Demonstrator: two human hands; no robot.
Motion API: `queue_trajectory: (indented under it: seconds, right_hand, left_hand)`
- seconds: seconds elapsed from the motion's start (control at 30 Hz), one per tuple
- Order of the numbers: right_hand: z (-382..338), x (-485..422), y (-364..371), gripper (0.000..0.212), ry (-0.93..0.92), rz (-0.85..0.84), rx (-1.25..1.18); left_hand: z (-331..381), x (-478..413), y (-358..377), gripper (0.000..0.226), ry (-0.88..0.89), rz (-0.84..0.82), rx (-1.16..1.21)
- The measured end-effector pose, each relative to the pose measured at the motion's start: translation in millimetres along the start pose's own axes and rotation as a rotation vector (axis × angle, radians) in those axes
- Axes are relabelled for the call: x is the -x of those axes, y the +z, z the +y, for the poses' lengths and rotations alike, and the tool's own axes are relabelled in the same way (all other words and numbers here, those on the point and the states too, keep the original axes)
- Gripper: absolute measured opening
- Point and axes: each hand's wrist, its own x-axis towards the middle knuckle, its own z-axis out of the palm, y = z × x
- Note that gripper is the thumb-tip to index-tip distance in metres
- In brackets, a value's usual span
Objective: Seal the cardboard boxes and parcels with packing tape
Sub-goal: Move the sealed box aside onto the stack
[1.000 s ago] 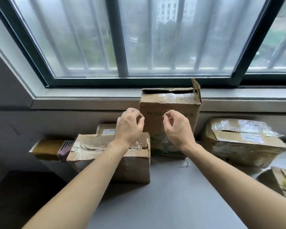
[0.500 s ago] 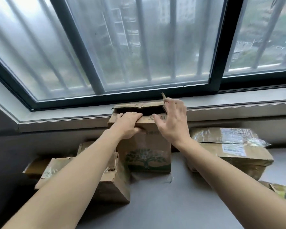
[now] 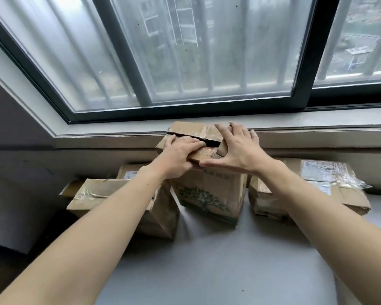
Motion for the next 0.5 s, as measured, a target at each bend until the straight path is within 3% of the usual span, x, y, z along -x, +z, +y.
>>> queue_trajectory:
  seconds: [0.1, 0.23, 0.5]
  right_hand:
    - [-3, 13, -15, 0.125, 0.046, -0.151, 0.112]
    - [-16, 36, -19, 0.107, 0.109, -0.224, 0.15]
    - [-43, 81, 1, 0.04, 0.244, 0.178, -0.185]
  left_hand:
    - [14, 11, -3, 0.062, 0.047, -0.036, -0.011]
    - [21, 30, -2, 0.064, 0.121, -0.148, 0.055]
    - [25, 84, 1, 0.071, 0.17, -0.162, 0.118]
